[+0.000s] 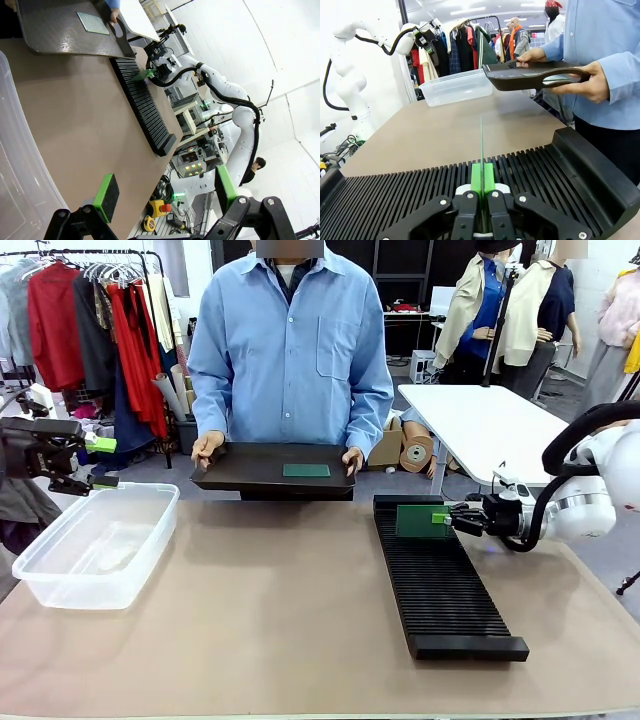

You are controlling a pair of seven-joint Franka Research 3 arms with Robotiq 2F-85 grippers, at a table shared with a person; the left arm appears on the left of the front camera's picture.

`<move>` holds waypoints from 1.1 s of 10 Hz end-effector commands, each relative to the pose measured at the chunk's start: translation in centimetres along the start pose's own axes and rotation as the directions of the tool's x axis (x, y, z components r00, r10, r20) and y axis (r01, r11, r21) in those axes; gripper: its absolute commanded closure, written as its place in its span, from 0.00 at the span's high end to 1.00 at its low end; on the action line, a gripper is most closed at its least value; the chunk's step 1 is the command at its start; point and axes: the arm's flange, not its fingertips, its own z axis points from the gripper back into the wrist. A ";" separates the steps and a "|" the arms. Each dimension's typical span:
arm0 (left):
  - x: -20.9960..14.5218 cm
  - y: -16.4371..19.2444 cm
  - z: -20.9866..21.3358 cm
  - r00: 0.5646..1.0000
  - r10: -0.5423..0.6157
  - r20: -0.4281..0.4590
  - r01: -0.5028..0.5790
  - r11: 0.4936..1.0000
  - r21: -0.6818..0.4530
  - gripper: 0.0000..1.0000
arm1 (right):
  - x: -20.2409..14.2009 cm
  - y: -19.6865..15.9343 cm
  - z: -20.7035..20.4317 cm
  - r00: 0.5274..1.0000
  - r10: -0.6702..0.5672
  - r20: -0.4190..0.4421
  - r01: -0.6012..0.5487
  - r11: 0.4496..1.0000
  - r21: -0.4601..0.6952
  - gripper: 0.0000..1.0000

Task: Sort PCBs into racks and boxes based on the side picked up.
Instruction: If the short side of the Blank PCB is picked up, insert it into the PCB Rack ; if the long side is picked up, place it in the Organizing box.

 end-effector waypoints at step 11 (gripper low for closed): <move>0.0 -0.1 0.1 1.000 0.000 0.002 0.000 1.000 0.000 1.00 | 1.1 -1.1 -0.9 1.000 0.007 -0.014 -0.007 1.000 0.009 0.00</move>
